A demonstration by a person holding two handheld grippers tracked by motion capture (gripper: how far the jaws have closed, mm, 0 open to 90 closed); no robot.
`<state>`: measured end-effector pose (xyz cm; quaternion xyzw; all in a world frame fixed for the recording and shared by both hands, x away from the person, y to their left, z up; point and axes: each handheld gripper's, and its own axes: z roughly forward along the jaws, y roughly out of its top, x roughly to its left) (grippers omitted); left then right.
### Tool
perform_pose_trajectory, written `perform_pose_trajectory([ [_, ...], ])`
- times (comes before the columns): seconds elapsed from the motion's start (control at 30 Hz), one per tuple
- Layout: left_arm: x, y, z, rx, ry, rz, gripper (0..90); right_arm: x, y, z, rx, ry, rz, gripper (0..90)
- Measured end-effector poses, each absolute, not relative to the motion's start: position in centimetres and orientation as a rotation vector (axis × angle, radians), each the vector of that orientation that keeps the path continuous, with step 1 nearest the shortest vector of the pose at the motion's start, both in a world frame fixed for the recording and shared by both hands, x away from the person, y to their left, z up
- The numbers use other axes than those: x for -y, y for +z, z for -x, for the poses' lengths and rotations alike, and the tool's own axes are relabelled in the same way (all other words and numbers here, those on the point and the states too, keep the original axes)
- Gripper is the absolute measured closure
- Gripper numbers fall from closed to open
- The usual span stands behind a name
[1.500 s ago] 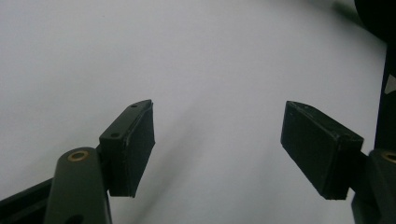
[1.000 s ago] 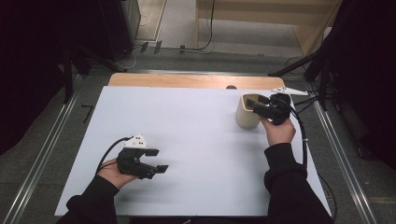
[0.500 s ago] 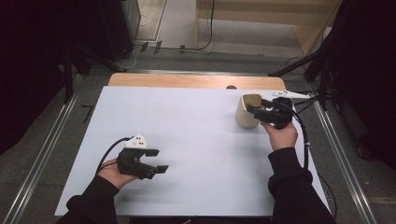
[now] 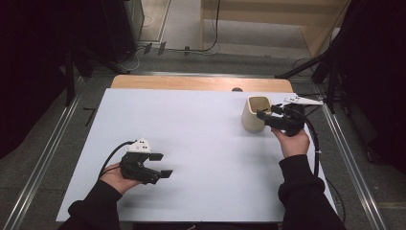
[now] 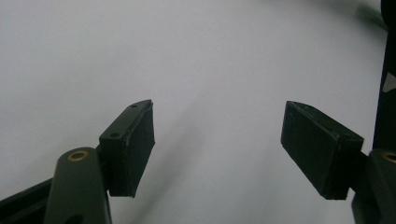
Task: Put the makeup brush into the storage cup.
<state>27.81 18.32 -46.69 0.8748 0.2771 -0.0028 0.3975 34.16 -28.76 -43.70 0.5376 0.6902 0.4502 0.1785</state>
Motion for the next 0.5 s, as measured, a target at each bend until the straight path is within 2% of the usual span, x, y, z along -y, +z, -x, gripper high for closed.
perform_pose_trajectory([
  [0.5, -18.3, -46.6, -27.8, -0.699, -0.005, -2.218, 26.2, 28.6, -43.4, -32.7, -1.991, 1.283, -1.515, 27.6],
])
